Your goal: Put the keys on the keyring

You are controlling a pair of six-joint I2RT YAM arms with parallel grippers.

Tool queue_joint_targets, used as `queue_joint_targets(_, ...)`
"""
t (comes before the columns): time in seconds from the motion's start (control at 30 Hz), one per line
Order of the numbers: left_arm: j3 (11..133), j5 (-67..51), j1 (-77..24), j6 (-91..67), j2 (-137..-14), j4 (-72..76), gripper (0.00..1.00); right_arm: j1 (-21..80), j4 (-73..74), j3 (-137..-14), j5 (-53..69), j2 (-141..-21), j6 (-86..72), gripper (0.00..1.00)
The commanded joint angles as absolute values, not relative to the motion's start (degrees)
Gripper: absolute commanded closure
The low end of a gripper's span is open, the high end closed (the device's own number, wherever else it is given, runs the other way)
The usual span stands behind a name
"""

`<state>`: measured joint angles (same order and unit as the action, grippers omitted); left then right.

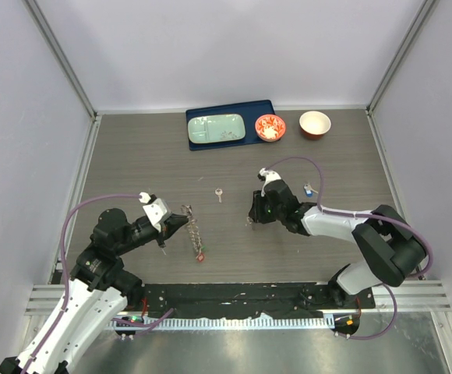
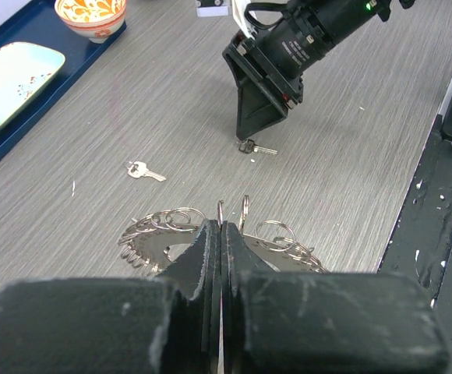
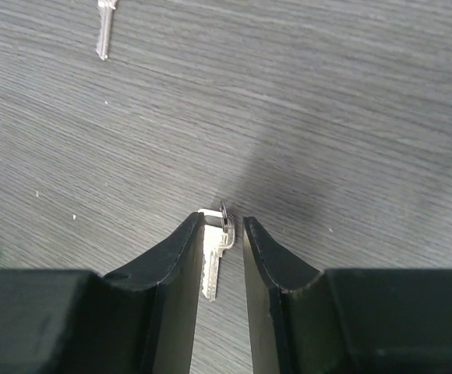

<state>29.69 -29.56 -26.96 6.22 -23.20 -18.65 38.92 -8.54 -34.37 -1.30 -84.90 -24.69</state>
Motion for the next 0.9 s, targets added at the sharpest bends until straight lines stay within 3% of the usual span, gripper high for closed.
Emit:
queue_joint_targets(0.0, 30.8, -29.4, -26.7, 5.9, -23.1, -13.9, 1.00, 37.3, -7.6, -38.7, 2.8, -84.6, -24.0, 0.68)
queue_joint_targets(0.6, 30.9, -29.9, -26.7, 6.1, -23.3, -14.0, 1.00, 34.4, 3.8, -45.9, 9.8, -90.3, -21.6, 0.69)
queue_joint_targets(0.87, 30.9, -29.7, -26.7, 6.1, -23.2, -14.1, 1.00, 33.8, 3.5, -46.1, 10.9, -91.4, -21.4, 0.76)
